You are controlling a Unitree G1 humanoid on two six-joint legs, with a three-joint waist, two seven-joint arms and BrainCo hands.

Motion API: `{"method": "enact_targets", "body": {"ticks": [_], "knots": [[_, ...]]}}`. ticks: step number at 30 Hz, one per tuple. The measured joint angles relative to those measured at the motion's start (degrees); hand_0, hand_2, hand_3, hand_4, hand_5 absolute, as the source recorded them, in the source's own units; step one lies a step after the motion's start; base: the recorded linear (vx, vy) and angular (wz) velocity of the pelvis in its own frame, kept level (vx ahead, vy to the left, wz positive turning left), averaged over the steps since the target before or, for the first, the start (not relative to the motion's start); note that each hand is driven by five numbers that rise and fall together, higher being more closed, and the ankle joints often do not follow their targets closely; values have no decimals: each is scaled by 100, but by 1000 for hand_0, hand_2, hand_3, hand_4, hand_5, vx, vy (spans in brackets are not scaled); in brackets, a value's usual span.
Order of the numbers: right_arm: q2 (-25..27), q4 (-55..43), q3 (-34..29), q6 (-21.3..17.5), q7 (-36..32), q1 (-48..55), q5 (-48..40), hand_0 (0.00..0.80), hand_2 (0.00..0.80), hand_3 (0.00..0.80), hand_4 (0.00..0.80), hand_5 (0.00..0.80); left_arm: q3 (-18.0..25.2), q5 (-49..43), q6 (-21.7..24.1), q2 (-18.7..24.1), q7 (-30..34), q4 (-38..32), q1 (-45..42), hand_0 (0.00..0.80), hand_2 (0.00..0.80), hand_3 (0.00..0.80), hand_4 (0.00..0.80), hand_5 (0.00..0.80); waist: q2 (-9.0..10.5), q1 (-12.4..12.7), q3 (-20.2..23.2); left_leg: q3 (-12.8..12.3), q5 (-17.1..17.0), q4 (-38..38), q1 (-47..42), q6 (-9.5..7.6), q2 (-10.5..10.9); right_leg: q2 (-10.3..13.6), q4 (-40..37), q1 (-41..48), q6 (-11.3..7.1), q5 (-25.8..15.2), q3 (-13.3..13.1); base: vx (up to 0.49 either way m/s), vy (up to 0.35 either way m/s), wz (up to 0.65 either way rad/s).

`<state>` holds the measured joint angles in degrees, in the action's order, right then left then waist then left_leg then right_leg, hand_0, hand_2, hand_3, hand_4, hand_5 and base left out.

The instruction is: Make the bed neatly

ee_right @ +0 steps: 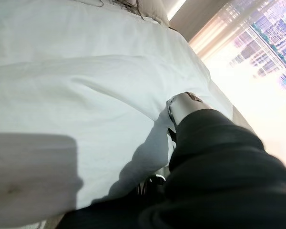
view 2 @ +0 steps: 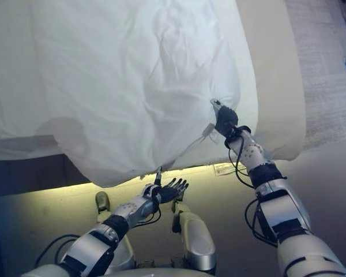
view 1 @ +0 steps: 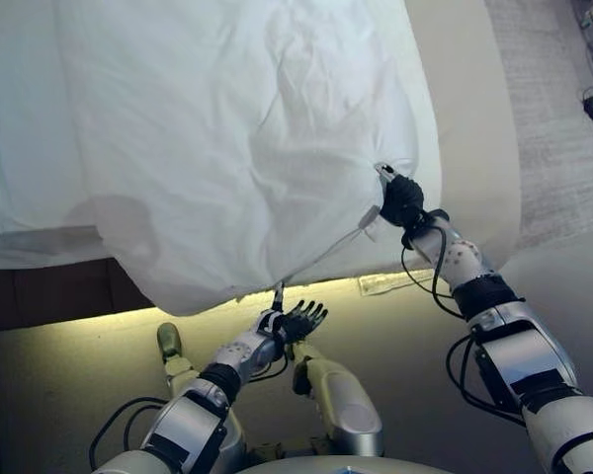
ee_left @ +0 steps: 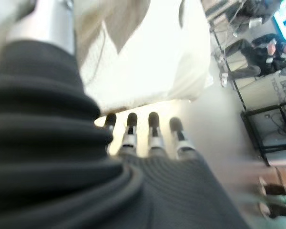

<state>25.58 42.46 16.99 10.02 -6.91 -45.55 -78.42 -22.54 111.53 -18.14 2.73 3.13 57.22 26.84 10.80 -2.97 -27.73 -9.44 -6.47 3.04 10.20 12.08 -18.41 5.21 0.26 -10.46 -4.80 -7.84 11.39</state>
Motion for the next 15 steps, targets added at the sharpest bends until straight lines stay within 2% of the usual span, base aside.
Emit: {"method": "enact_targets", "body": {"ticks": [7,15], "knots": [[0,0,0,27,-23,-31,1,800,800,800,800,800,-3,3,413,-159,706,-408,190,0,0,0,0,0,-83,-71,-55,-1,-10,5,-5,18,6,2,1,1,1,-1,0,-3,5,0],[-1,3,-3,36,-49,-43,3,800,800,800,800,800,-9,4,928,-457,1458,-701,314,0,0,0,0,0,-86,-82,-57,-14,-10,6,-27,18,6,0,5,6,0,-3,-10,0,0,0]]}}
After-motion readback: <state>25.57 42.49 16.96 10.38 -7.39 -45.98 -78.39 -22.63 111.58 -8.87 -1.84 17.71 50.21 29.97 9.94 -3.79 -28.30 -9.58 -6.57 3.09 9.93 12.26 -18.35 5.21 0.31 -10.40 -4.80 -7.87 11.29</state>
